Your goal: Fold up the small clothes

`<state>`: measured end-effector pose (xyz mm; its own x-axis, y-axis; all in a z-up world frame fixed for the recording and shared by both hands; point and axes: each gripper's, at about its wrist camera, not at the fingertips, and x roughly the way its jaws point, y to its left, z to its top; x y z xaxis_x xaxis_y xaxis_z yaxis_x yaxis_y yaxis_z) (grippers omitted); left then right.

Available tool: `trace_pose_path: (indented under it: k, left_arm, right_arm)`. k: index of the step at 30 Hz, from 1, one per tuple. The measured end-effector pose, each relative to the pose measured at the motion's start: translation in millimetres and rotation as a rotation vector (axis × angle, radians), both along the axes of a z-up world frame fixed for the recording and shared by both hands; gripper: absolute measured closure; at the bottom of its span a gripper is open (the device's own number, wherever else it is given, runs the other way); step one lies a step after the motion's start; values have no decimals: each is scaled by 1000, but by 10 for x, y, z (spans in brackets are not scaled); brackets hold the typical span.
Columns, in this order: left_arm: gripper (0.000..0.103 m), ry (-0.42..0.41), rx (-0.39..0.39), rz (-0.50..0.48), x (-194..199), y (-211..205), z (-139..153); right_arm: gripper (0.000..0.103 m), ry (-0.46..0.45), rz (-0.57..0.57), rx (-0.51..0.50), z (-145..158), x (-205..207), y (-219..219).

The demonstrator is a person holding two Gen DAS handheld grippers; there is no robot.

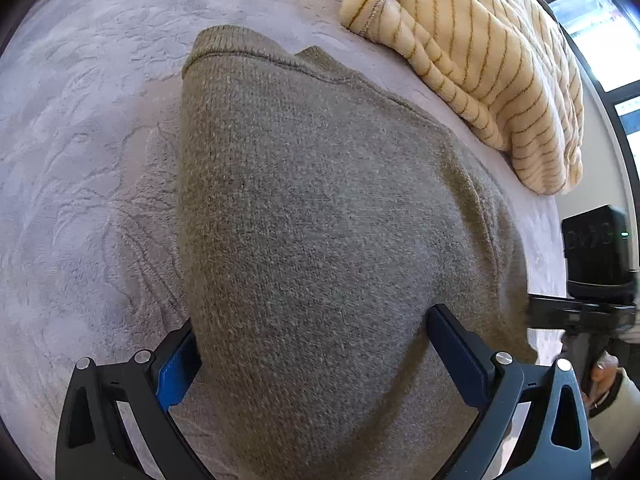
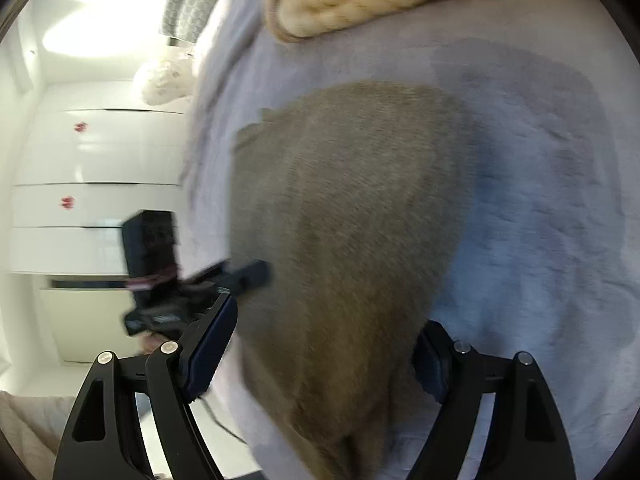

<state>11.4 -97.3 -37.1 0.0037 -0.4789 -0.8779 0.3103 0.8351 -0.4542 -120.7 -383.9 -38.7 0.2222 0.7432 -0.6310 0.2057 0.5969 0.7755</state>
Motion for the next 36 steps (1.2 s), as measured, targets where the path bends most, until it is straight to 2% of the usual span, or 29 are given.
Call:
trace_pose_path:
  k: [2, 5, 8, 10, 11, 13, 14, 15, 17, 18, 21, 28, 36]
  left_arm:
    - [0, -5, 2, -6, -3, 0, -7]
    - [0, -11, 7, 3, -4, -78, -27]
    - [0, -11, 16, 26, -9, -126, -34]
    - [0, -6, 15, 34, -9, -145, -30]
    - [1, -5, 15, 35, -12, -134, -23]
    - [11, -18, 5, 45, -36, -164, 11]
    - [22, -27, -4, 47, -49, -147, 38]
    - [32, -45, -18, 45, -71, -138, 87]
    - [46, -58, -33, 41, -93, -111, 146]
    - [53, -61, -53, 42, -104, -79, 198]
    - [59, -66, -89, 31, -108, -18, 323]
    - [59, -81, -165, -5, -241, 314, 720]
    - [59, -89, -157, -1, -519, 963, 1113]
  right_arm:
    - [20, 28, -32, 43, -147, -61, -80]
    - [20, 6, -68, 121, -187, -27, -88]
    - [20, -21, -62, 209, -217, 92, 72]
    - [20, -13, -50, 210, -272, 158, 190]
    - [20, -5, -58, 205, -311, 170, 209]
    - [21, 11, -103, 225, -333, 167, 184]
    - [32, 20, -116, 218, -337, 149, 178]
    - [51, 35, -118, 202, -338, 118, 171]
    - [67, 49, -120, 221, -350, 75, 181]
    - [69, 37, -121, 237, -319, 64, 182]
    - [70, -8, -109, 240, -114, 47, 295]
    - [69, -46, -132, 274, 333, -45, 587]
    - [69, -41, -90, 283, 768, -142, 1244]
